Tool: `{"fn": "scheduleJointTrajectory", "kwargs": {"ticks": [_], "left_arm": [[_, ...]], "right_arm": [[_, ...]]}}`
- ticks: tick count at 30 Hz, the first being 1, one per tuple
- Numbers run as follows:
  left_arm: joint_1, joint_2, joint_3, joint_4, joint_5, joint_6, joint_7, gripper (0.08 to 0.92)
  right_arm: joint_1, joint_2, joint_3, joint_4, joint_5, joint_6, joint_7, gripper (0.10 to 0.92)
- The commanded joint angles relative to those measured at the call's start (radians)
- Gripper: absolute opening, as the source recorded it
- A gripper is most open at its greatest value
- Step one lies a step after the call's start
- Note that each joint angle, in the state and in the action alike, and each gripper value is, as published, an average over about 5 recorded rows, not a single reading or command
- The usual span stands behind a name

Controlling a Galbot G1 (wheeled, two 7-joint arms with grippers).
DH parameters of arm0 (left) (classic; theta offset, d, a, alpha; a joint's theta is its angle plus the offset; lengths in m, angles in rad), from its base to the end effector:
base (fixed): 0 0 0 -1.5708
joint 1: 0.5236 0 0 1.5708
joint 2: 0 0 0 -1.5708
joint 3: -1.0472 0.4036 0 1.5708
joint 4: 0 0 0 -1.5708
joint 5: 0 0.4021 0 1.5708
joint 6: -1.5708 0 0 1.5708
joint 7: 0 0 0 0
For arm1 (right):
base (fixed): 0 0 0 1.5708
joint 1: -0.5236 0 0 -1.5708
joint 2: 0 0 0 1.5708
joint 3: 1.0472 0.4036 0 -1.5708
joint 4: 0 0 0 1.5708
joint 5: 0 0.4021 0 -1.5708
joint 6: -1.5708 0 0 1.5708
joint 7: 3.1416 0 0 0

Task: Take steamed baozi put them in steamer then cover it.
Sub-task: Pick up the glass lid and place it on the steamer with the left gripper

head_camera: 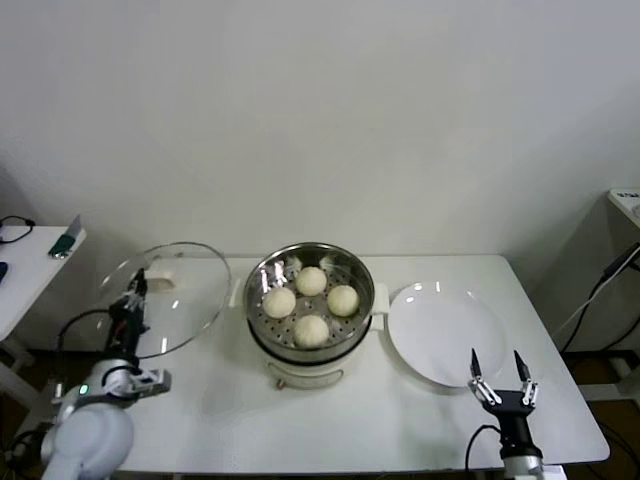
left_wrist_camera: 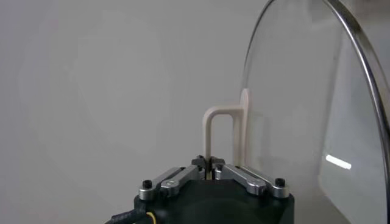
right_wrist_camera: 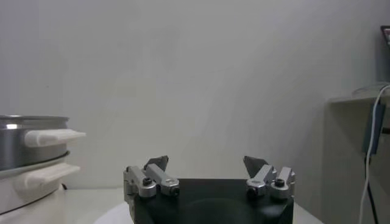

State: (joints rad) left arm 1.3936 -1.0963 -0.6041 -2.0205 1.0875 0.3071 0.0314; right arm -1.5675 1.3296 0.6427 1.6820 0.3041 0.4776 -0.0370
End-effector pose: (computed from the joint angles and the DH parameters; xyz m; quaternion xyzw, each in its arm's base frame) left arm 0.2749 0.1304 -0.3015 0.0798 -0.7149 -0.6934 0.0409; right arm 0.1766 -0.1319 -0.4899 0.0321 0.9983 0.0035 0.0482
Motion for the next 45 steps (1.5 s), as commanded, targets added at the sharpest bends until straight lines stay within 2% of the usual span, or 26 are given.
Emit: {"fn": "scheduleJointTrajectory", "kwargs": {"ticks": [1,7,10,16,32,45], "left_arm": [[-0.081,-0.027,0.247,-0.191,0.193,0.256,0.2,0.135],[-0.185,-0.231,0.459,-0.163,0.419,0.289,0.298,0.135],[-0.232,-0.32,0.532,-0.127,0.502,0.297,0.315,0.135],[-0.27,-0.434,0.613,-0.047,0.572,0.296,0.308,0.135],[-0.305,-0.509,0.645,0.144,0.59,0.303,0.248,0.135],[-0.318,-0.489,0.615,0.221,0.588,0.294,0.197,0.135]], "right_arm": [[0.013,0.002,-0.006,0.0,-0.018,0.003,0.009,0.823],[0.027,0.002,-0.009,-0.012,-0.013,0.015,0.018,0.823],[0.029,0.001,-0.01,-0.017,-0.008,0.021,0.021,0.823],[0.02,-0.008,-0.003,-0.019,0.009,0.034,0.024,0.823],[0.009,-0.019,0.017,-0.019,0.017,0.05,0.037,0.823],[0.014,-0.023,0.035,-0.022,0.025,0.056,0.043,0.823]]}}
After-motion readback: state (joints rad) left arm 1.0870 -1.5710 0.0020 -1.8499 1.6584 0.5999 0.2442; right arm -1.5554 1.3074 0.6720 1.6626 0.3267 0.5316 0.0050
